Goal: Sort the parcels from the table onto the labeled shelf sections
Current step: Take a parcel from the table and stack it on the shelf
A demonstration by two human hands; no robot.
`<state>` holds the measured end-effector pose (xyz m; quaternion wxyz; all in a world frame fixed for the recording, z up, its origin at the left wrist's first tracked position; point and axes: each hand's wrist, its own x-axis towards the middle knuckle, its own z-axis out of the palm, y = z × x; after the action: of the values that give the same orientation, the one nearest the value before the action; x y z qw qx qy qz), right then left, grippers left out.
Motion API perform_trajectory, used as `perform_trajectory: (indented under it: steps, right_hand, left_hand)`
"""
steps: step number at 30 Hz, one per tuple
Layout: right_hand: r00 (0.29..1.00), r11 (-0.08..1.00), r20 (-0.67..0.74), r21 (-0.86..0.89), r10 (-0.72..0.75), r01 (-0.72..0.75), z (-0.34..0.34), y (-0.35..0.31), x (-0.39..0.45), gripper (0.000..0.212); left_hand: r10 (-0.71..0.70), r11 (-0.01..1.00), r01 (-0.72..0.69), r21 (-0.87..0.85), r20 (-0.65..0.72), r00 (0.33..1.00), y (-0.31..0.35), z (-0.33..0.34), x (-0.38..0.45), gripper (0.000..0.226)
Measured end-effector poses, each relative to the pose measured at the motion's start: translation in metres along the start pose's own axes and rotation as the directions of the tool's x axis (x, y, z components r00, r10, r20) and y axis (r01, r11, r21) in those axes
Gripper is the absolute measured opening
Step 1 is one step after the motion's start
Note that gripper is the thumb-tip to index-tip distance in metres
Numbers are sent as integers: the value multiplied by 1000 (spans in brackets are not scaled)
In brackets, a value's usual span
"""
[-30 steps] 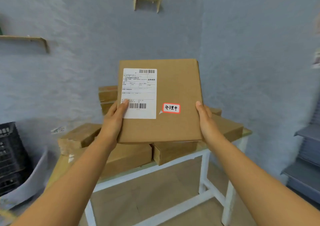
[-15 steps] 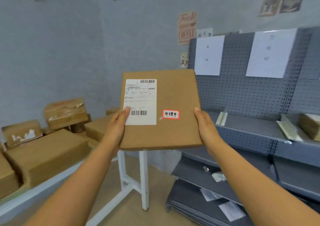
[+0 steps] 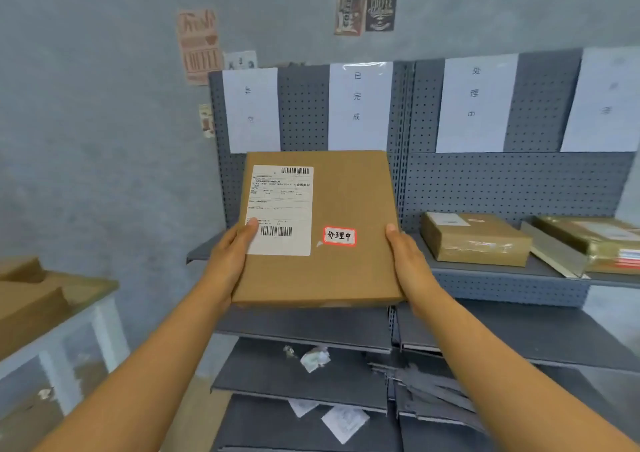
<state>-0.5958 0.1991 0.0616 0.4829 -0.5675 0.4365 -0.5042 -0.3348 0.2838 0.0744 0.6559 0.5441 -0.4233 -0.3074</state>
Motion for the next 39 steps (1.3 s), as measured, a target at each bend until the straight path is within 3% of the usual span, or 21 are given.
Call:
perform_trajectory:
  steps: [5,12,18,23,30,39]
  right_hand:
    - [993,1000,-116,-31,-1,-3,-68,5,65,62]
    - [962,995,-271,-85,30,-55,-176,9,142,62]
    - [957,989,-279,-97,78,-109,-261,31,208,73]
    - [960,989,-251,-53,120,-137,-321,47,267,64]
    - [959,963,-100,76,264,-257,-396,52,336,45]
    - [919,918,-15,45,394,-393,-414,77,381,45]
  left_hand:
    - [-21,1000,23,-19,115,993,-13,96,71,32]
    - [-44,997,62,-53,290,956,-27,238,140,40]
    - [-100,991,125,-46,360,928,-44,340,175,42]
    - [-161,984,178,-13,372,914,-66,414,201,43]
    - [-215,975,224,13,342,915,-84,496,228,35]
    - [-365,929,368,47,294,883,-107,526,262,26]
